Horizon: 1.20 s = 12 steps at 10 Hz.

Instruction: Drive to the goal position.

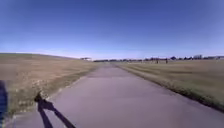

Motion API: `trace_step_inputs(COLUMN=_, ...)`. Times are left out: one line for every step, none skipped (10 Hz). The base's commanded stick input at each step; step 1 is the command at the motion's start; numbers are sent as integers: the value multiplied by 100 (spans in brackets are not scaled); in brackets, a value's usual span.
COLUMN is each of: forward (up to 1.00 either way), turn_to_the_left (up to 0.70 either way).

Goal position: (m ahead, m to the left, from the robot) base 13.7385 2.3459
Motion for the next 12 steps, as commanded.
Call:
trace_step_inputs(forward=70, turn_to_the_left=0)
trace_step_inputs(forward=70, turn_to_the_left=0)
trace_step_inputs(forward=70, turn_to_the_left=0)
trace_step_inputs(forward=70, turn_to_the_left=0)
trace_step_inputs(forward=70, turn_to_the_left=0)
trace_step_inputs(forward=70, turn_to_the_left=0)
trace_step_inputs(forward=70, turn_to_the_left=0)
trace_step_inputs(forward=70, turn_to_the_left=0)
trace_step_inputs(forward=70, turn_to_the_left=0)
trace_step_inputs(forward=70, turn_to_the_left=0)
trace_step_inputs(forward=70, turn_to_the_left=0)
trace_step_inputs(forward=70, turn_to_the_left=0)
